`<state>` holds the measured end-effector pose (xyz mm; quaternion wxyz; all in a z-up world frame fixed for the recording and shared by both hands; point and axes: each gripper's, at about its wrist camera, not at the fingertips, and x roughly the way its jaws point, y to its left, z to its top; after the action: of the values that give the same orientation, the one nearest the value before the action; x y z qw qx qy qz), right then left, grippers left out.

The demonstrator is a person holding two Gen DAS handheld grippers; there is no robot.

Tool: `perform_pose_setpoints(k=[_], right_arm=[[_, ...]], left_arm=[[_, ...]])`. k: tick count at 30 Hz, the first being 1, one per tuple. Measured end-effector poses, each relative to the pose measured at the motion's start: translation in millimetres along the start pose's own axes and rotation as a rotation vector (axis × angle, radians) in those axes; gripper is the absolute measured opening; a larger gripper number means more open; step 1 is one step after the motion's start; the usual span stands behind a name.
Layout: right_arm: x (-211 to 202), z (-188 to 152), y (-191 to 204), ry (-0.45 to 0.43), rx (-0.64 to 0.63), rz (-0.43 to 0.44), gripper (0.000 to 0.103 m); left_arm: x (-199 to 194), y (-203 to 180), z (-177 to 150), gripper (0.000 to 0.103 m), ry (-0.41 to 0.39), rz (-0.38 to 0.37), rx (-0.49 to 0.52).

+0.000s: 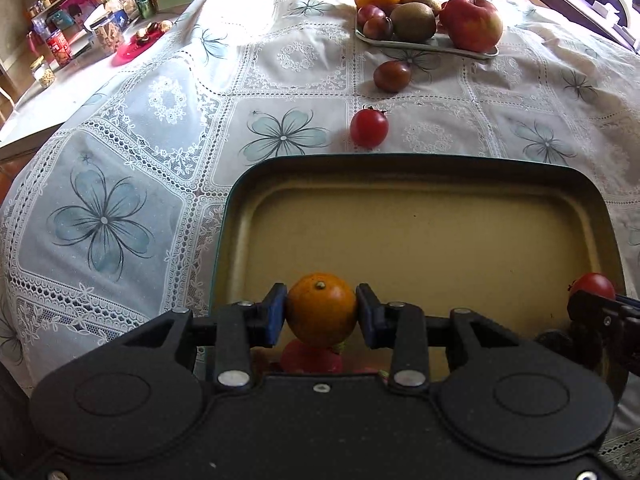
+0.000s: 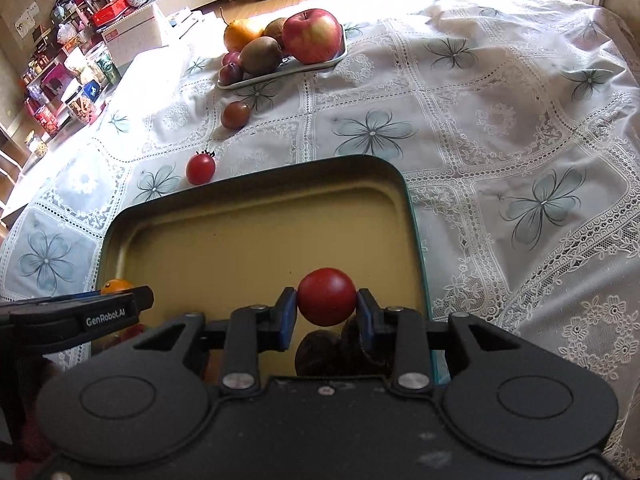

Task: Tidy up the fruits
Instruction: 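Open the left tool to drop the orange while the right tool lowers the tomato into the tray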

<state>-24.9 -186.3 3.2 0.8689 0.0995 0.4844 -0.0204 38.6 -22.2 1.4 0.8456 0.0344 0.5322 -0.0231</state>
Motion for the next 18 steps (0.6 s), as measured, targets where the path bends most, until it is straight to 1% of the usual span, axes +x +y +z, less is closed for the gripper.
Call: perform_pose_setpoints(k=[4,8,18], right_arm=[[2.6,0.2,-0.9,0.01,0.007,0.006,0.034],[1.7,0.3,-1.6,0.005,0.005,0.009,0.034],[4.1,1.1,-1.9,0.014,0.005,0.011,0.035]], left_arm=[[-3.5,-0.4,-1.8,0.047,-0.013,-0.013,0.004],[-8.8,-1.1,-1.4,0.047,-0.036,-0.006,0.007],[-4.6,-2.7,-3.0,0.047,-0.016,-0.012,0.006]])
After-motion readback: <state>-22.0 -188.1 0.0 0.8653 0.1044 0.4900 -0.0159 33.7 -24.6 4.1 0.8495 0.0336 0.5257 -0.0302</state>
